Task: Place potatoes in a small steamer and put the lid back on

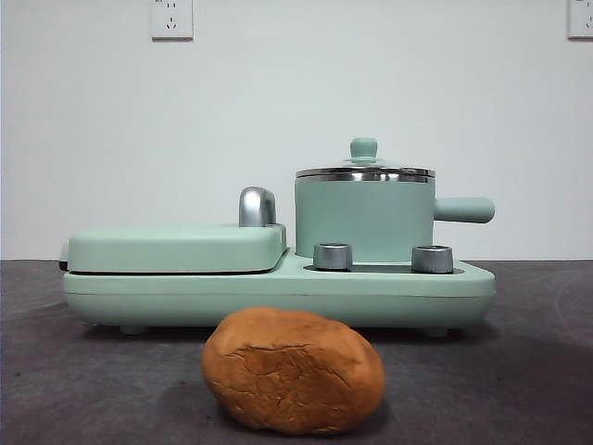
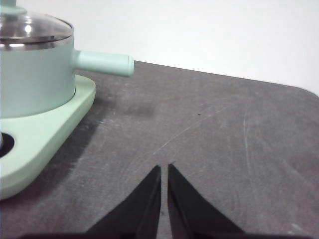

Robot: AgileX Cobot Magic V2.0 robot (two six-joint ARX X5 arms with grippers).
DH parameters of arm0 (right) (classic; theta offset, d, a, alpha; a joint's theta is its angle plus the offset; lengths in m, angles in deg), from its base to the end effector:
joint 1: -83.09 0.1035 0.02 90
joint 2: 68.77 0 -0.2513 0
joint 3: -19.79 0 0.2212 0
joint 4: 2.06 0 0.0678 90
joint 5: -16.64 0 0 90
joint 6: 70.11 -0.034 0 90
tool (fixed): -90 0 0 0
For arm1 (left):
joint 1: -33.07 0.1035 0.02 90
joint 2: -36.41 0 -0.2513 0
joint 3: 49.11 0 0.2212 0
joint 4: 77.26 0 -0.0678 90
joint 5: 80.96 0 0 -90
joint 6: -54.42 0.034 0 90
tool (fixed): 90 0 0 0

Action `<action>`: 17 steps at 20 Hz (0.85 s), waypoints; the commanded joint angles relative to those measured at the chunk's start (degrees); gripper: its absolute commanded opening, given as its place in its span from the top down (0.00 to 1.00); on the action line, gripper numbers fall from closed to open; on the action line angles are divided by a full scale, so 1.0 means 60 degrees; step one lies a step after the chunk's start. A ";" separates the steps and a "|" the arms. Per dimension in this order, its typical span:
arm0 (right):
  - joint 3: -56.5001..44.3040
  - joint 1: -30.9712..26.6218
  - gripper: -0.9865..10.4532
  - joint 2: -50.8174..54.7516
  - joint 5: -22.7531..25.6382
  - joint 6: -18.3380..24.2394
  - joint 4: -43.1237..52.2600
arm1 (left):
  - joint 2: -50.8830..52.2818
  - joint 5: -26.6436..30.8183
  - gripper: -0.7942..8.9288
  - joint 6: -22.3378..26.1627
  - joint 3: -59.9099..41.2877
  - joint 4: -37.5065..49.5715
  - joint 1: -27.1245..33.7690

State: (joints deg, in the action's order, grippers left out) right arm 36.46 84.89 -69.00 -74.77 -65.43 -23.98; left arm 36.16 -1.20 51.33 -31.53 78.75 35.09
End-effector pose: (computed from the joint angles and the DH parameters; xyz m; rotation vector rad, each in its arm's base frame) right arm 0.0821 0.0034 0.1574 -0.0819 0.0933 0.0599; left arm 0.0806 -0.0032 0.1587 -0.0662 0.1195 -0.1402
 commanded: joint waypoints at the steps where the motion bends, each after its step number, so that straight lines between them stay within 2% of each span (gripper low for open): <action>1: -0.0036 -0.0018 0.90 0.0004 0.0033 -0.1191 0.0102 | -0.0004 0.0025 0.91 -0.0452 -0.0182 0.0372 0.0018; 7: -0.0036 -0.0011 0.90 0.0004 0.0062 -0.2135 0.1224 | -0.0007 0.0025 0.91 -0.2197 -0.0182 0.2091 0.0018; 9: -0.0022 -0.0011 0.90 0.0004 0.0051 -0.2820 0.2000 | -0.0007 0.0022 0.91 -0.2670 -0.0175 0.2758 0.0015; 12: 0.0197 -0.0011 0.90 -0.0007 0.0036 -0.3847 0.2346 | -0.0007 0.0022 0.91 -0.2932 -0.0091 0.3734 0.0018; 14: 0.0568 -0.0011 0.90 -0.0062 -0.0062 -0.4036 0.2011 | -0.0007 0.0025 0.91 -0.2929 0.0186 0.3945 0.0018; 17: 0.1395 -0.0011 0.90 -0.0328 -0.0368 -0.4014 0.1311 | -0.0044 0.0025 0.91 -0.2932 0.1100 0.3217 0.0018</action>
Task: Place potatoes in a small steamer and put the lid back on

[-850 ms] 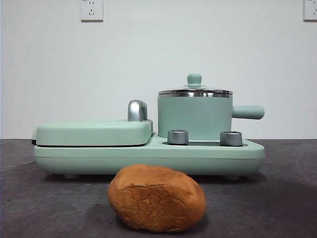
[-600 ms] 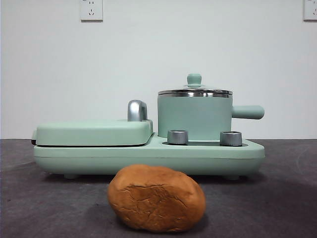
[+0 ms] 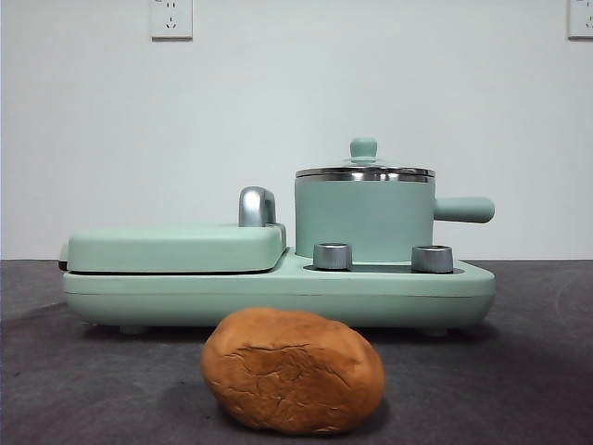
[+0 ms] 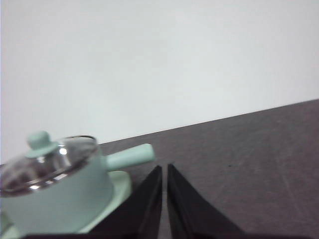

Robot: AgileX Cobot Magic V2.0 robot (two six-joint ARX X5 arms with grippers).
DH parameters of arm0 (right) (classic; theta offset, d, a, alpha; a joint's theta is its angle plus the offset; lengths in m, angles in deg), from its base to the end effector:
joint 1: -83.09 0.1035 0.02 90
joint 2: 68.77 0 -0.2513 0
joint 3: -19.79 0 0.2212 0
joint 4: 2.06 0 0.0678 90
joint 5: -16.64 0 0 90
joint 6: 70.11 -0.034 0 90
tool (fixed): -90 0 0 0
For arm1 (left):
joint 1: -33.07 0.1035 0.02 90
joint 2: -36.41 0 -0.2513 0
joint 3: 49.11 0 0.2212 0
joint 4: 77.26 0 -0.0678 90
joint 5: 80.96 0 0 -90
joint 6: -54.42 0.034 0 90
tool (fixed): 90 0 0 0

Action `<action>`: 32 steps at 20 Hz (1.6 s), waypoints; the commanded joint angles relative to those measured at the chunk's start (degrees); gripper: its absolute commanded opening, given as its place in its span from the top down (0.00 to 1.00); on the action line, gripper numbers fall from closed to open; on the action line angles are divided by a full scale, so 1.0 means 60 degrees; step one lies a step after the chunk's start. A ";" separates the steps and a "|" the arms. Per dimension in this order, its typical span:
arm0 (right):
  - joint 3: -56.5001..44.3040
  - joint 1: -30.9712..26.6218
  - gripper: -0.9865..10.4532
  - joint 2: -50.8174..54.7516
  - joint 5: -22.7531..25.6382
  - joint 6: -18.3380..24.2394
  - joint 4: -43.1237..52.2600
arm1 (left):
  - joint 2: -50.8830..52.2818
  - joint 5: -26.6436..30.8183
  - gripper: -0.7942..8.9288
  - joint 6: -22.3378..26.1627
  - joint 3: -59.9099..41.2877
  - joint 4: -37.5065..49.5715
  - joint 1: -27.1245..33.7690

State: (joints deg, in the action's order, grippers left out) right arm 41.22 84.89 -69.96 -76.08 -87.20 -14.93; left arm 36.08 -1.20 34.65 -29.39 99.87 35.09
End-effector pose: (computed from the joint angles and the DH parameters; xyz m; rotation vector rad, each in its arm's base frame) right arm 0.0771 0.0040 0.1983 0.2967 -0.1160 0.0974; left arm 0.0746 -0.0034 0.2072 -0.3113 -0.2593 -0.1904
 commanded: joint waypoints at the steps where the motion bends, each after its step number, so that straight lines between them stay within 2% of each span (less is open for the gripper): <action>1: 0.0940 -0.0011 0.90 -0.0342 -0.0244 -0.0361 -0.0470 | -0.0069 0.0025 0.91 -0.0149 0.1031 -0.0627 0.0018; 4: 0.2022 -0.0011 0.90 -0.1064 -0.0769 -0.0193 -0.1355 | -0.0503 0.0022 0.91 -0.0058 0.2484 -0.2313 0.0018; 6: 0.2667 -0.0011 0.90 -0.1632 -0.1286 0.0171 -0.1858 | -0.0973 0.0007 0.91 0.0179 0.3373 -0.3391 0.0018; 10: 0.4047 -0.0011 0.90 -0.3045 -0.2616 0.1763 -0.3049 | -0.2288 -0.1049 0.91 0.1588 0.4991 -0.5020 0.0018; 13: 0.4823 -0.0007 0.90 -0.3945 -0.3424 0.3654 -0.3971 | -0.3289 -0.2157 0.91 0.2652 0.5810 -0.5716 0.0015; 15: 0.5158 -0.0007 0.90 -0.4397 -0.3519 0.4699 -0.4452 | -0.3880 -0.2922 0.91 0.3344 0.6164 -0.6040 0.0015; 16: 0.5348 -0.0007 0.90 -0.4652 -0.3519 0.5344 -0.4736 | -0.4269 -0.3442 0.91 0.3912 0.6346 -0.6215 0.0007; 19: 0.5599 0.0036 0.90 -0.5104 -0.3504 0.6674 -0.4998 | -0.5187 -0.4550 0.91 0.5526 0.6604 -0.6390 -0.0084; 21: 0.5643 0.0178 0.90 -0.5191 -0.3417 0.7384 -0.4936 | -0.5661 -0.4772 0.91 0.6178 0.6732 -0.6459 -0.0182; 24: 0.5665 0.0495 0.90 -0.5224 -0.2911 0.8684 -0.4914 | -0.6295 -0.4765 0.90 0.6594 0.6889 -0.6426 -0.0390; 26: 0.5665 0.0696 0.90 -0.5220 -0.2852 0.9184 -0.4914 | -0.6597 -0.4765 0.84 0.6900 0.6940 -0.6390 -0.0539; 28: 0.5665 0.0816 0.88 -0.5220 -0.2827 0.9249 -0.4914 | -0.6765 -0.4761 0.68 0.7144 0.6940 -0.6280 -0.0696; 30: 0.5665 0.0896 0.76 -0.5220 -0.2787 0.9245 -0.4918 | -0.6816 -0.4758 0.50 0.7260 0.6940 -0.6164 -0.0889; 31: 0.5665 0.0925 0.68 -0.5220 -0.2787 0.9231 -0.4914 | -0.6816 -0.4758 0.45 0.7260 0.6940 -0.6127 -0.0994; 32: 0.5665 0.0947 0.62 -0.5220 -0.2790 0.9154 -0.4914 | -0.6816 -0.4758 0.46 0.7257 0.6940 -0.6105 -0.1100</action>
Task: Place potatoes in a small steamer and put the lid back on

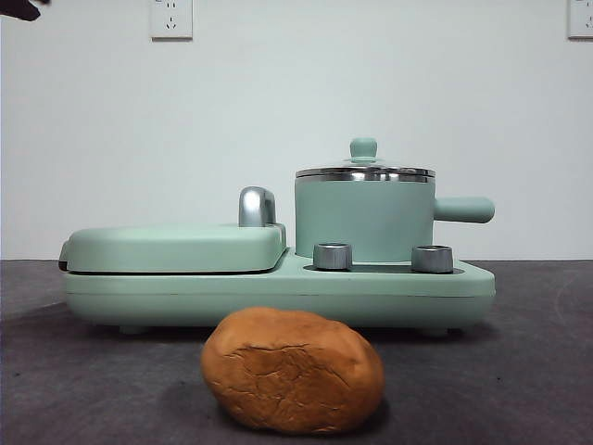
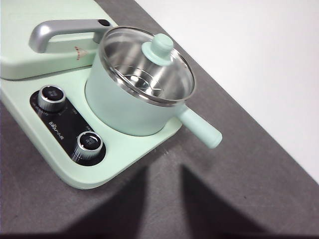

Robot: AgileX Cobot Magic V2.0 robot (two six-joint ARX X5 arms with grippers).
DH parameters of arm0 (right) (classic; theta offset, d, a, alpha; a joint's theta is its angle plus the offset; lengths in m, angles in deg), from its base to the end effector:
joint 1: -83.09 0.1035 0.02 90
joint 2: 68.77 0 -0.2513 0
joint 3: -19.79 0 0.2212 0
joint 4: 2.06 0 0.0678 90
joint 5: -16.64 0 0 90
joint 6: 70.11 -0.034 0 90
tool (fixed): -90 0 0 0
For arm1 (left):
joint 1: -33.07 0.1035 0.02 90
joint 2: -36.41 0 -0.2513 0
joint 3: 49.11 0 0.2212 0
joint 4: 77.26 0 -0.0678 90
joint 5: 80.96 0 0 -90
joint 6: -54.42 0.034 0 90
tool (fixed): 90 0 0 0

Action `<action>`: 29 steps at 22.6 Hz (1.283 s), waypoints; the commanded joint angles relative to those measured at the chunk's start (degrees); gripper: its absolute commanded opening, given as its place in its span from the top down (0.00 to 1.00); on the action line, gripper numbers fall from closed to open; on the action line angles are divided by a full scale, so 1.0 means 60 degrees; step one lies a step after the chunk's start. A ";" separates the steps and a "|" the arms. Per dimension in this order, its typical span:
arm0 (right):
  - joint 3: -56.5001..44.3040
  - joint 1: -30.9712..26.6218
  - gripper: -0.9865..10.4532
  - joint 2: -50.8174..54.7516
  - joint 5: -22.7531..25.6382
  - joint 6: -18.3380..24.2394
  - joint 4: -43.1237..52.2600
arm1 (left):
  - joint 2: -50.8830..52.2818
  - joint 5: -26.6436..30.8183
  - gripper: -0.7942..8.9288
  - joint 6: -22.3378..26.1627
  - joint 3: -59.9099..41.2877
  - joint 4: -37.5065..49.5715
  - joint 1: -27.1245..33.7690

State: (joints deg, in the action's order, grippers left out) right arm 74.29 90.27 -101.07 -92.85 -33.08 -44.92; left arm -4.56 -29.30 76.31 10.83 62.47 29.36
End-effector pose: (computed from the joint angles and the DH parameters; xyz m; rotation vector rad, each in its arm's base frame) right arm 0.1036 0.0245 0.2861 -0.5885 0.1998 0.5597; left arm 0.1258 -0.0293 0.3059 0.2477 0.2191 -0.7827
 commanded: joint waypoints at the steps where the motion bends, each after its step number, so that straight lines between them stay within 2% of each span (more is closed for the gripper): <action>1: 0.0153 0.0073 0.59 -0.0036 0.0000 0.0022 0.0087 | -0.0033 -0.0073 0.47 0.0313 0.0237 0.0127 -0.0229; 3: 0.0153 0.0120 0.59 -0.0029 0.0000 -0.0324 0.0113 | -0.0036 -0.0011 0.48 0.0288 0.0237 0.0127 -0.0401; 7: 0.0168 0.0157 0.59 -0.0025 0.0015 -0.1559 0.0248 | -0.0102 0.0707 0.53 0.0058 0.0237 0.0197 -0.0699; 12: 0.0168 0.0157 0.59 -0.0033 0.0015 -0.2681 0.0270 | -0.0525 0.1326 0.54 -0.0794 0.0244 0.1096 -0.1220; 18: 0.0168 0.0157 0.63 -0.0036 0.0011 -0.2903 0.0266 | -0.1636 0.1730 0.54 -0.1479 0.0408 0.2361 -0.2102; 23: 0.0168 0.0157 0.63 -0.0036 0.0011 -0.2962 0.0262 | -0.3100 0.2222 0.54 -0.1483 0.1093 0.2841 -0.2896; 29: 0.0168 0.0157 0.63 -0.0036 0.0011 -0.2973 0.0262 | -0.5162 0.2357 0.54 -0.1483 0.2477 0.3330 -0.3585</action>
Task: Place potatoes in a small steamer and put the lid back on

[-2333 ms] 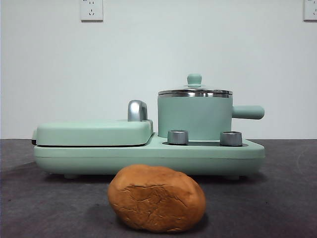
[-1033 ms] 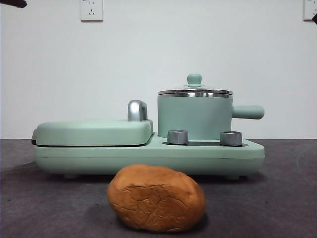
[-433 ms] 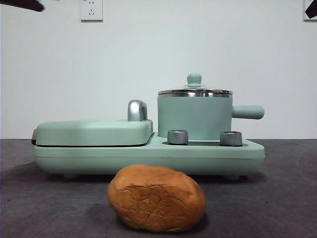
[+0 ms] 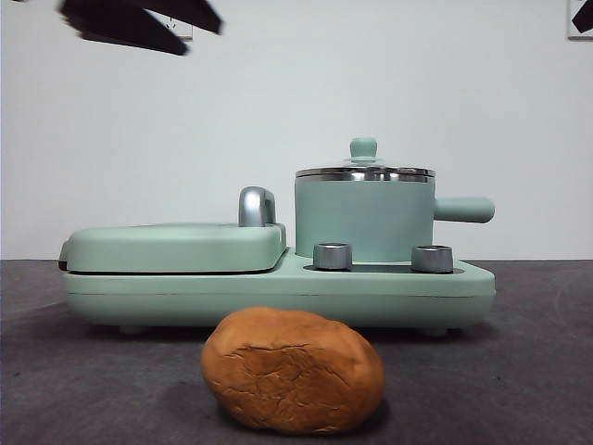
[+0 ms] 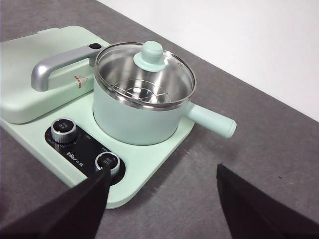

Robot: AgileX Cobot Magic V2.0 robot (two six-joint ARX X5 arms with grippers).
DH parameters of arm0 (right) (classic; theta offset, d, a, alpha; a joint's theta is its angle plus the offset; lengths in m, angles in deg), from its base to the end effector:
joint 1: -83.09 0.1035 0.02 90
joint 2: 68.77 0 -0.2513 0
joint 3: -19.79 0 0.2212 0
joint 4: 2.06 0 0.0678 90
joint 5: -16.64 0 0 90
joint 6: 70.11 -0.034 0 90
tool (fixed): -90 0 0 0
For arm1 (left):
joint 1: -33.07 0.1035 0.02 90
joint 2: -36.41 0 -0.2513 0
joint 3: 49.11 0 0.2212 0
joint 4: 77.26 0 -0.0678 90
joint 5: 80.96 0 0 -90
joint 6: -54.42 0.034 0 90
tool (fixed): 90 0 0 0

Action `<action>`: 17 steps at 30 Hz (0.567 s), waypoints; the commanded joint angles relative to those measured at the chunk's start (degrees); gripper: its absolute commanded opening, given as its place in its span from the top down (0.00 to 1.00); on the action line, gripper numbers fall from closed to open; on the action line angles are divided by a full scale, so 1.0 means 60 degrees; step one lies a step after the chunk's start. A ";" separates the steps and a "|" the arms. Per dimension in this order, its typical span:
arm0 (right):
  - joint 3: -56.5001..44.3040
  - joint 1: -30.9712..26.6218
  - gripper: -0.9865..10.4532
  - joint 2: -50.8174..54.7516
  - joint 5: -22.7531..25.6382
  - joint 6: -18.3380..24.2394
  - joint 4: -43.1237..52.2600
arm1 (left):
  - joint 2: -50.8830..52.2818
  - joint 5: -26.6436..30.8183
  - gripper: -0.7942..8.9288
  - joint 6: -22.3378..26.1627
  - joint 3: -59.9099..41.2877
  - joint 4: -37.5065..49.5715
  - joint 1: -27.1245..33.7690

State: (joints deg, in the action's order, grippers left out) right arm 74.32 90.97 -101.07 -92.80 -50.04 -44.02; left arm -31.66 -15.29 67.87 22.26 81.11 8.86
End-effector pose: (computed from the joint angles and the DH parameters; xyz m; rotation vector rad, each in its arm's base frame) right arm 0.1038 0.0258 0.2878 -0.3052 0.2593 0.5272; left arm 0.2138 -0.1115 0.3183 0.2182 0.2295 -0.8745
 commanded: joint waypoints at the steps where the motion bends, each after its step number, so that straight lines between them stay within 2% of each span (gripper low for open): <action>1: 0.0164 0.0040 0.63 -0.0036 0.0004 -0.0146 0.0113 | -0.1013 0.0044 0.54 -0.0073 0.0863 0.0281 -0.0262; 10: 0.0164 0.0040 0.63 -0.0036 0.0000 -0.0142 0.0113 | -0.4069 0.0055 0.54 -0.0102 0.3457 0.1206 -0.1024; 17: 0.0164 0.0127 0.63 -0.0036 0.0000 -0.0138 0.0120 | -0.5920 0.0055 0.54 -0.0299 0.4874 0.1417 -0.1421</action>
State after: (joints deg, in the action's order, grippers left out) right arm 74.32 91.43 -101.07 -92.82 -50.06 -44.02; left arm -65.65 -14.99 66.78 49.89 88.96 0.77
